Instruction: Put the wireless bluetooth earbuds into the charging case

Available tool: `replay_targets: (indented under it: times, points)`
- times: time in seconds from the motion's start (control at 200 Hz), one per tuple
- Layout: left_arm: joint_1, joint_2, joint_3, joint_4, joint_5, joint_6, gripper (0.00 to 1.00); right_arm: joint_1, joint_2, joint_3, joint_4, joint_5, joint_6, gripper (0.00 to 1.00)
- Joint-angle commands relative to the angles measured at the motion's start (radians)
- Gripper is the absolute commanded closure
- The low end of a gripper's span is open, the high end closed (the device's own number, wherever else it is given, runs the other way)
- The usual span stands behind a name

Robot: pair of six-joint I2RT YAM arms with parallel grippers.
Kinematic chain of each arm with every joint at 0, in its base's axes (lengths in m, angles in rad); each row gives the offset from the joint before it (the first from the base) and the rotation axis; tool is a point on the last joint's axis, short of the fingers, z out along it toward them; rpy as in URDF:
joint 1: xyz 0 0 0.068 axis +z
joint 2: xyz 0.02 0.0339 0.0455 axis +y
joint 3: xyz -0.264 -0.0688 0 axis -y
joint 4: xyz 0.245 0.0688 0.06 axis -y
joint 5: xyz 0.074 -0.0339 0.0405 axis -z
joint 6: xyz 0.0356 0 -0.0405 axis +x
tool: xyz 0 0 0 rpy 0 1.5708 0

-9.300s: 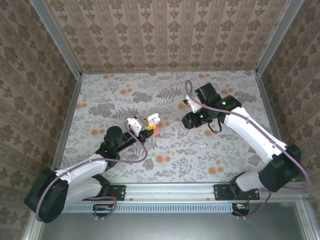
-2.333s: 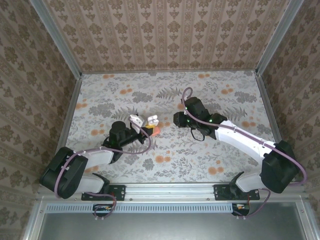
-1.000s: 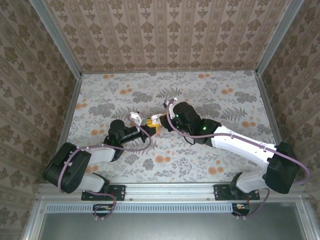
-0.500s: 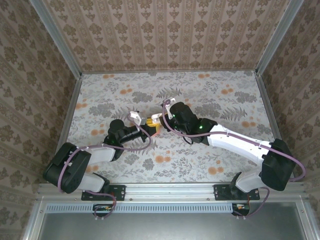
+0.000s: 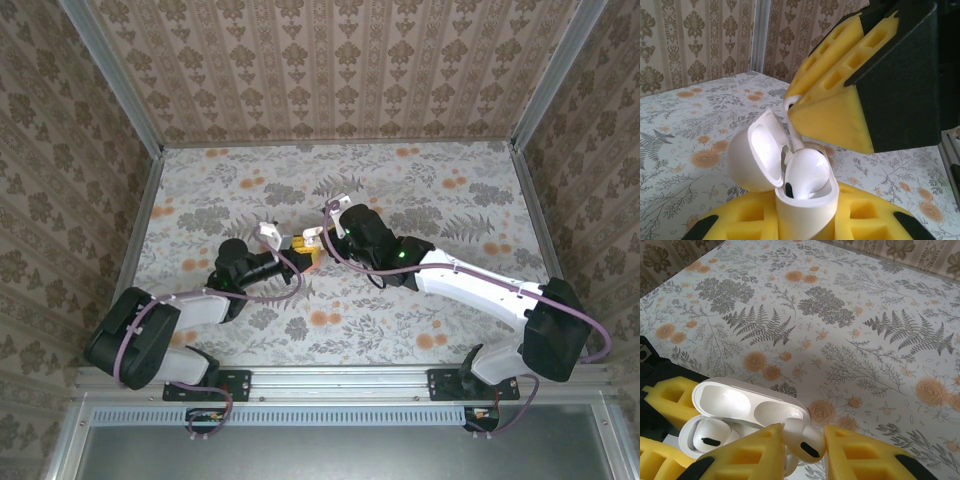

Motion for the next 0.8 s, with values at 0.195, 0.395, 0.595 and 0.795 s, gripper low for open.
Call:
replay_targets:
  times: [0.195,0.395,0.595,0.795]
  points:
    - [0.006,-0.051,0.047,0.016,0.027,-0.006,0.89,0.027,0.006,0.023,-0.043,-0.027,-0.031,0.75]
    - [0.004,-0.049,0.049,0.013,0.029,-0.007,0.88,0.029,0.006,0.023,-0.030,-0.079,-0.020,0.74]
    - [0.004,-0.047,0.049,0.009,0.027,-0.003,0.88,0.030,0.011,0.028,-0.023,-0.120,-0.007,0.72]
    - [0.003,-0.035,0.056,0.009,0.029,-0.004,0.88,0.031,0.023,0.029,-0.028,-0.123,0.004,0.68]
